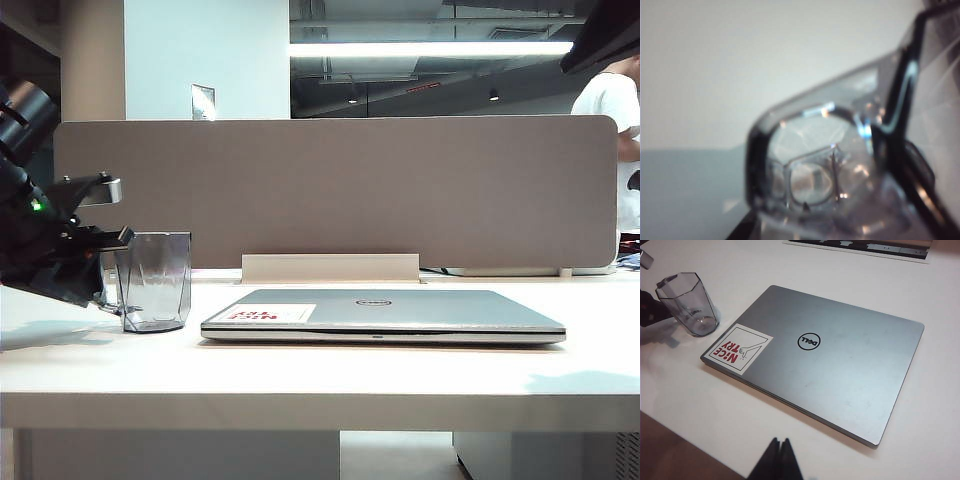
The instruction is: Pick up the water cup and place it on the left side of the laptop.
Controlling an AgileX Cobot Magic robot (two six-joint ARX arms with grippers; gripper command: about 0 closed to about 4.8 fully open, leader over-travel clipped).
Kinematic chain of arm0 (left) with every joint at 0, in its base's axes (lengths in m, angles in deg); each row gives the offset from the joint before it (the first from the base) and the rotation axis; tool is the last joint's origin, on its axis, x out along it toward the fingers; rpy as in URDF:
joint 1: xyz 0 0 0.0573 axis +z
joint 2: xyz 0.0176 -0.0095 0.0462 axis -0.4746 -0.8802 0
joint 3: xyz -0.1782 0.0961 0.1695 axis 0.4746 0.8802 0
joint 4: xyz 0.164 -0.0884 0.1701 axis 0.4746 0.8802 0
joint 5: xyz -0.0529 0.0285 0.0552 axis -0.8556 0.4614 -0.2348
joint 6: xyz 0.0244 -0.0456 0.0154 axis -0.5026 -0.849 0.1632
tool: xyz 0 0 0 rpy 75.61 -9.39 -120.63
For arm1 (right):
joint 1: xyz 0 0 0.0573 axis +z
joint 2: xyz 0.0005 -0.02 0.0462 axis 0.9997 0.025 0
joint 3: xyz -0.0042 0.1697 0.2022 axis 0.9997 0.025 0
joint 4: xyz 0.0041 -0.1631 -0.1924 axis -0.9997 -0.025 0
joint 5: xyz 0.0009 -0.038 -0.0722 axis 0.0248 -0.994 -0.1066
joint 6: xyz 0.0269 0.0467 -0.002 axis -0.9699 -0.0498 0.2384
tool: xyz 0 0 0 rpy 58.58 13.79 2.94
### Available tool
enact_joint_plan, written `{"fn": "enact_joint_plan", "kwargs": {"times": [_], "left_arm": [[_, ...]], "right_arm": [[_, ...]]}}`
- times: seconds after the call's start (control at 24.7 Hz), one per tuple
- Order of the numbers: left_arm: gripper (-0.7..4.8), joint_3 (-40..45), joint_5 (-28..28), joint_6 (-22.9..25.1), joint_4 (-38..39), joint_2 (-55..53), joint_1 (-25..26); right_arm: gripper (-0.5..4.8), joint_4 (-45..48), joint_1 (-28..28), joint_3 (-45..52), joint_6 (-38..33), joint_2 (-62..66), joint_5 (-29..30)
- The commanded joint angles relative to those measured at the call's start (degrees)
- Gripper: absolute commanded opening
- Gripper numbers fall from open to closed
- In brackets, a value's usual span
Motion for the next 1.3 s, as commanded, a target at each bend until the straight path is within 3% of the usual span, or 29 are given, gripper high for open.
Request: {"fn": "enact_joint_plan", "kwargs": {"times": [0.04,0.32,0.53,0.73,0.81,1.09,1.3], "left_arm": [[0.94,-0.15,-0.11,2.78,5.35,3.02,-0.04],[0.84,-0.13,-0.70,5.09,15.10,10.51,-0.09],[0.83,0.13,-3.96,5.07,18.36,16.31,-0.09],[0.78,3.21,-5.11,5.11,18.18,21.59,-0.11],[0.78,6.73,-5.09,5.25,17.40,25.99,-0.09],[0.74,9.73,-5.18,4.37,18.16,32.06,-0.11],[0.74,12.83,-9.09,1.31,18.53,34.45,-0.13]], "right_arm": [[-0.06,0.96,0.04,-0.13,0.00,-0.07,-0.11],[-0.06,0.94,-0.02,-0.13,0.46,-0.07,-0.90],[-0.06,5.90,-0.11,3.54,0.24,-0.92,-6.82],[-0.06,9.73,-0.11,9.31,-1.16,-4.35,-11.32],[-0.06,11.72,-0.11,14.45,-2.82,-9.16,-15.76],[-0.06,14.62,-0.17,21.84,-4.35,-16.46,-19.43],[-0.06,14.82,-0.11,26.08,-4.74,-18.62,-19.80]]}}
